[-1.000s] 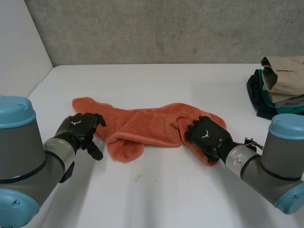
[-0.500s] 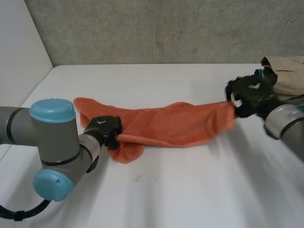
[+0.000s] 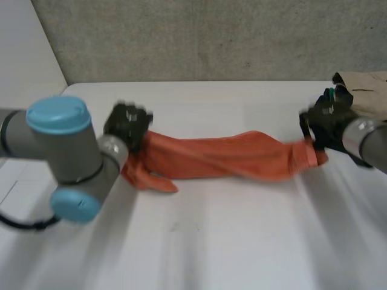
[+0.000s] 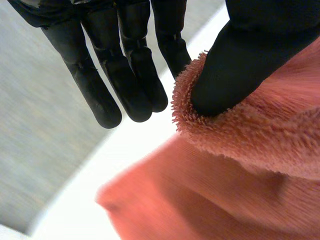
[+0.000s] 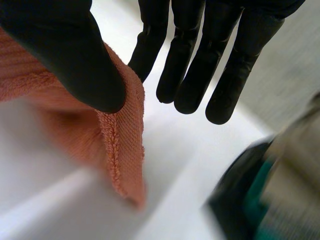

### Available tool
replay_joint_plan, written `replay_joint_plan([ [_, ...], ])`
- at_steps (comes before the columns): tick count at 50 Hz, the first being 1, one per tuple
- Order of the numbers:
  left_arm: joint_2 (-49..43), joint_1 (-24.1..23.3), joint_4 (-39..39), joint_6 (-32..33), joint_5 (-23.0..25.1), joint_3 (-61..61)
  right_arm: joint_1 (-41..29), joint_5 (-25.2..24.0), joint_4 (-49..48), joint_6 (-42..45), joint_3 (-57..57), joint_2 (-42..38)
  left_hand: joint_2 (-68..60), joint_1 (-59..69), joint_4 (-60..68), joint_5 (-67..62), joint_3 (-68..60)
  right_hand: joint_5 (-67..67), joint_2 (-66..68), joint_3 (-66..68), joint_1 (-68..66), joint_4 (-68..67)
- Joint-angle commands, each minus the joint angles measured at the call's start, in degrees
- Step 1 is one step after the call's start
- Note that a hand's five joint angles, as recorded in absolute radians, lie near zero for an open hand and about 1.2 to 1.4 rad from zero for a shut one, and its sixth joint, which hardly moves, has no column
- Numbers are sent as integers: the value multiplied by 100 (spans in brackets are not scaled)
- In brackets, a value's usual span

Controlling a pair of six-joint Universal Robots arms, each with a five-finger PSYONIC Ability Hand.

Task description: Fold the laundry.

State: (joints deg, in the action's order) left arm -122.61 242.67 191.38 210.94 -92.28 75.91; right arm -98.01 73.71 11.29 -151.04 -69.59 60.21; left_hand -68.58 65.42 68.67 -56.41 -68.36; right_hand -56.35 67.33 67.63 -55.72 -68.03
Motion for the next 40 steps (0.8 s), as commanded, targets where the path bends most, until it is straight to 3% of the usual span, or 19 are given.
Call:
replay_joint_plan([
  [1,-369,26,1830,219,-106,-2017,-279,30,-2488,-1163,946,-18,-1142,1458,1133,-1359,-1164,-1365,1267,1237,-2428,-1197],
  [2,-317,52,2320,219,-106,-2244,-262,117,-3100,-1399,1086,0,-1142,1458,1133,-1359,-1164,-1365,1267,1237,-2428,-1197],
  [5,-141,61,2850,202,-150,-2475,-271,302,-3886,-1656,1201,52,-1142,1458,1133,-1359,-1164,-1365,1267,1237,-2428,-1197],
  [9,237,-10,2782,193,-150,-2309,-288,416,-4170,-1727,1254,281,-1142,1458,1133,-1359,-1164,-1365,1267,1237,-2428,-1197],
  [16,887,17,2175,166,-141,-544,-280,232,-2976,-1718,886,386,-1142,1458,1133,-1359,-1164,-1365,1267,1237,-2428,-1197],
  [22,1178,-10,2087,193,-62,1258,-236,153,-1088,-1648,437,290,-1142,1458,1133,-1359,-1164,-1365,1267,1237,-2428,-1197],
  [29,1073,-272,2079,210,17,2305,27,135,556,-693,16,-219,-1142,1458,1133,-1359,-1164,-1365,1267,1237,-2428,-1197],
  [33,889,-370,2079,228,61,2385,89,144,857,-400,-3,-579,-1142,1458,1133,-1359,-1164,-1365,1267,1237,-2428,-1197],
  [40,756,-379,2078,210,61,2236,98,135,735,-681,15,-721,-1142,1458,1133,-1359,-1164,-1365,1267,1237,-2428,-1197],
])
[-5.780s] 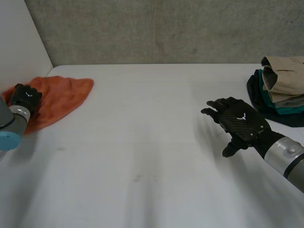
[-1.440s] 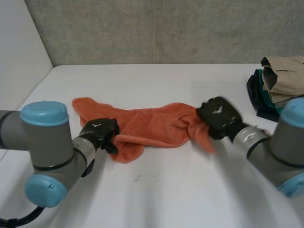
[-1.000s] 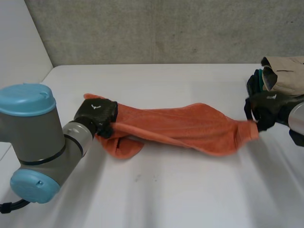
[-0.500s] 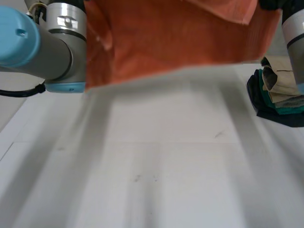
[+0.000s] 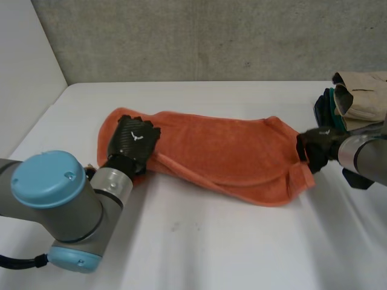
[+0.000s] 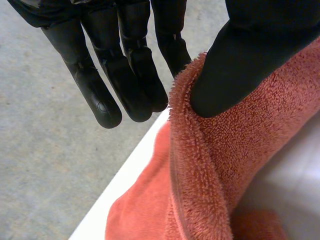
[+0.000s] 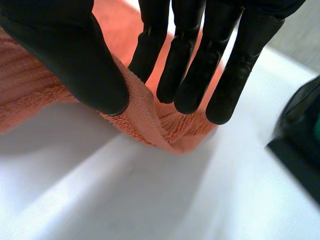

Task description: Fold the laundry.

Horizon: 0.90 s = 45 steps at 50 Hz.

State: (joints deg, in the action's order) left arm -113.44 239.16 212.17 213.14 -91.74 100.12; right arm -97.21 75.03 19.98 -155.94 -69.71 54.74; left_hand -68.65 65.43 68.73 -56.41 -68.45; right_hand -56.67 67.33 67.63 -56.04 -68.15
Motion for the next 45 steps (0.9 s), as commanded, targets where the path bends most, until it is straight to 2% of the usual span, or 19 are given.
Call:
replay_joint_plan([
  [1,-152,-27,0,-10,-2,-221,18,-15,-266,-287,-16,-105,-1135,1457,1127,-1359,-1155,860,-926,-955,-204,1007],
  [3,-152,-27,0,-19,-2,-256,18,-24,-389,-270,-130,0,-1135,1457,1127,-1359,-1155,3712,-3778,-3808,2648,3860],
  [5,-152,-18,-9,-19,-11,-300,9,-32,-521,-227,-366,219,-1135,1457,1127,-1359,-1155,4781,-4847,-4877,3717,4928],
  [7,-152,-18,-9,-27,-11,-335,18,-76,-592,-174,-551,413,-1135,1457,1127,-1359,-1155,5136,-5202,-5232,4072,5283],
  [11,-152,-27,0,-27,-11,-379,36,-383,-803,238,-1087,967,-1135,1457,1127,-1359,-1155,5104,-5170,-5200,4040,5251],
  [18,-187,-1,-27,-27,-2,-608,9,-806,-952,1512,-2309,2066,-1135,1457,1127,-1359,-1155,4936,-5002,-5032,3872,5084],
  [24,-240,52,-290,-54,-11,-1011,27,-1166,-1487,2935,-3363,2269,-1135,1457,1127,-1359,-1155,4617,-4683,-4712,3553,4764],
  [28,-371,113,-492,-54,-19,-1231,44,-1210,-2031,3254,-3733,2190,-1135,1457,1127,-1359,-1155,4348,-4414,-4444,3284,4496],
  [35,-442,166,-633,-63,-20,-1364,220,-1149,-2455,3210,-3866,1707,-1135,1457,1127,-1359,-1155,4145,-4212,-4241,3082,4293],
  [45,-424,149,-651,-63,-20,-1373,326,-1149,-2289,1647,-3848,1592,-1135,1457,1127,-1359,-1155,3810,-3876,-3906,2746,3958],
])
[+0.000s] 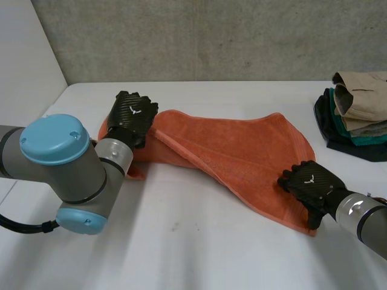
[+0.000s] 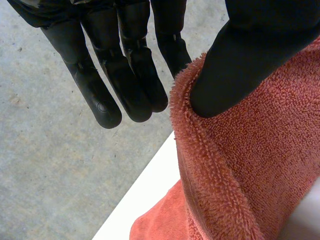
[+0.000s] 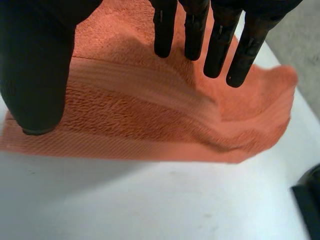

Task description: Fold the laundry.

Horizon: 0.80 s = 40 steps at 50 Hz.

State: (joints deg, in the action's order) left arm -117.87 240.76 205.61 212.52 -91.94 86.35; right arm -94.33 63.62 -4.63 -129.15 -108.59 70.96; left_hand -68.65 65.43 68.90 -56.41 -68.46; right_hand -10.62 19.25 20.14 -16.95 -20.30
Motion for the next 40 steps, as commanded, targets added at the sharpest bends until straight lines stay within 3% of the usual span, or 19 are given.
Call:
replay_joint_plan([
  [1,18,-12,6,0,0,-4,37,-34,191,-1103,23,-29,-1135,1457,1110,-1359,-1154,-914,1050,961,-1280,-945],
  [13,18,-12,-3,0,-8,-39,28,-87,-11,-1280,-39,-187,-1135,1457,1110,-1359,-1154,-2192,2328,2239,-2558,-2224],
  [16,18,-12,-3,0,0,-22,28,-96,-222,-1280,13,-310,-1135,1457,1110,-1359,-1154,-3785,3921,3833,-4152,-3817],
  [18,18,-12,-20,-9,-8,13,37,-96,-388,-1288,57,-319,-1135,1457,1110,-1359,-1154,-5880,6016,5928,-6247,-5912],
  [28,27,-30,-433,-18,0,268,55,237,-539,-1428,400,-284,-1135,1457,1110,-1359,-1154,-5938,6075,5986,-6305,-5970],
  [30,36,-21,-539,-26,9,417,63,378,-539,-1499,479,-275,53,270,-77,-172,33,-5938,6075,5986,-6305,-5970],
  [32,71,-3,-583,-35,9,602,63,668,-539,-1675,620,-196,2419,-2096,-2443,2195,2399,-5938,6075,5986,-6305,-5970],
  [34,106,-3,-583,-35,9,733,72,835,-530,-1754,699,-126,3853,-3531,-3878,3629,3834,-5938,6075,5986,-6305,-5970],
  [40,685,312,-592,-245,27,1217,90,1064,-495,-1816,875,-152,4683,-4360,-4707,4459,4663,-5938,6075,5986,-6305,-5970],
])
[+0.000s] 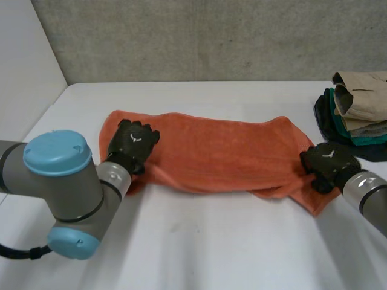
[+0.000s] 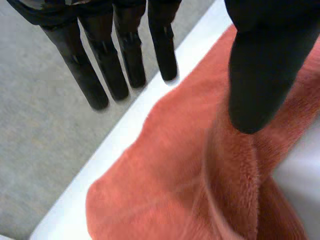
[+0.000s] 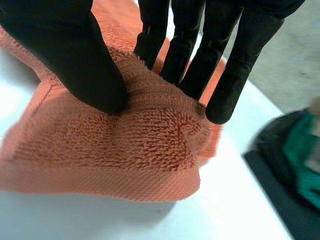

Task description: Fold the laundry.

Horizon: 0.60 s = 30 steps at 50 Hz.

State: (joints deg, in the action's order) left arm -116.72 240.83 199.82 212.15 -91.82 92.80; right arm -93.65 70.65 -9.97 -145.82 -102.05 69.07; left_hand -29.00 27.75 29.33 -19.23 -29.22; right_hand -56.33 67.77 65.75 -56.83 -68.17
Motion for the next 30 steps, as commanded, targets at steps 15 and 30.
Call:
replay_joint_plan([
  [15,1275,1054,-1146,-1659,427,1319,101,326,39,-166,185,-113,-963,1089,931,-941,-941,-1367,1223,1425,-2317,-1183],
  [30,1178,1019,-892,-1607,938,1891,75,247,39,-174,115,-122,-73,198,40,-50,-50,-1367,1223,1425,-2317,-1183],
])
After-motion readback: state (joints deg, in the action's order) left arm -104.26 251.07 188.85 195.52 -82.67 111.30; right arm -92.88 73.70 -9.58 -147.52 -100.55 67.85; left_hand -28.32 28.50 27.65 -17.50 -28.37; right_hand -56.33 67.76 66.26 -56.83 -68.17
